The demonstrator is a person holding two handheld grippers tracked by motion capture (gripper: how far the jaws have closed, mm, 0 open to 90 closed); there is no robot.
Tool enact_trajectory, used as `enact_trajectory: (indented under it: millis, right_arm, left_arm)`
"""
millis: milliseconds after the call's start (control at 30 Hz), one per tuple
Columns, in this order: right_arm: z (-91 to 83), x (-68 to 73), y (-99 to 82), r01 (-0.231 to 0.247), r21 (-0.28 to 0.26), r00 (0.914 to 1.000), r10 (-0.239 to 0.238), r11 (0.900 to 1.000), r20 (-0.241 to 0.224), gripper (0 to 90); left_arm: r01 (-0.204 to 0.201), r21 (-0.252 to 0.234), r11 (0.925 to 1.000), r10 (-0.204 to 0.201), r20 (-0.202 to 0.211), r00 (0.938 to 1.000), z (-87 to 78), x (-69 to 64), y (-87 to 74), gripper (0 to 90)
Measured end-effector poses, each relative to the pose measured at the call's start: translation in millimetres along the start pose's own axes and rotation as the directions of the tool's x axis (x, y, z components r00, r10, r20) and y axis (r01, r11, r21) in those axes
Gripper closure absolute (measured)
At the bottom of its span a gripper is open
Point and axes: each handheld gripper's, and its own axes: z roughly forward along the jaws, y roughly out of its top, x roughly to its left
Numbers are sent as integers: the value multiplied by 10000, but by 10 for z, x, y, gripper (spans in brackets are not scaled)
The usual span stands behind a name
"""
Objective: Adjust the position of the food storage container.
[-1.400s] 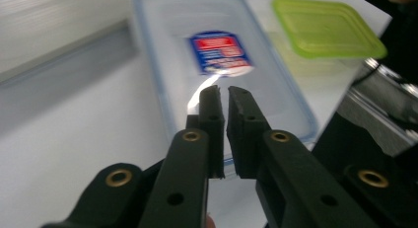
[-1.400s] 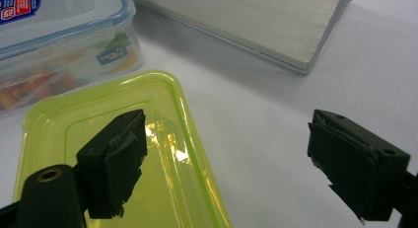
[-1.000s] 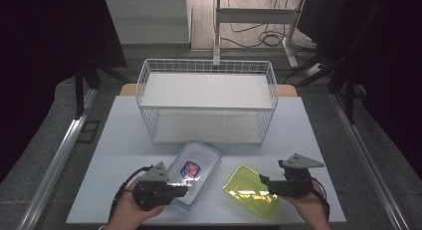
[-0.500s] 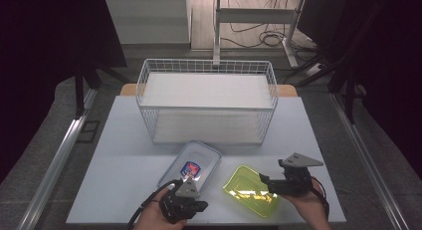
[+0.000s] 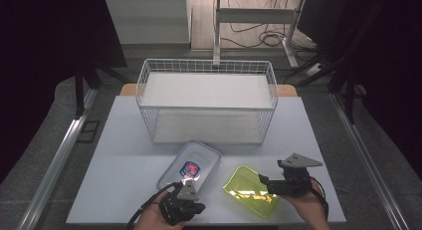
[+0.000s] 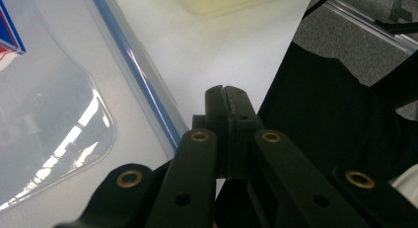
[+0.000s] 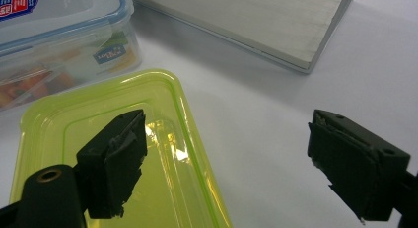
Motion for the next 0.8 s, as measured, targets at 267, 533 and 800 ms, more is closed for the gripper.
enact_trajectory:
  millis: [267,533,800]
  right_arm:
    - [-22,-12,-1,-51,-58,10000,51,10000,21,155]
    - [-36,-23,4,-80,-115,10000,80,9999,24,155]
    - [-36,-17,14,-69,-105,10000,70,9999,10,156]
  left_arm:
    - [273,144,9995,-272,-50,9996,-91,95,-138,900]
    - [636,126,9979,-633,-230,9977,-237,234,-318,900]
    - [1288,-97,9916,-1291,-610,9898,-425,441,-541,900]
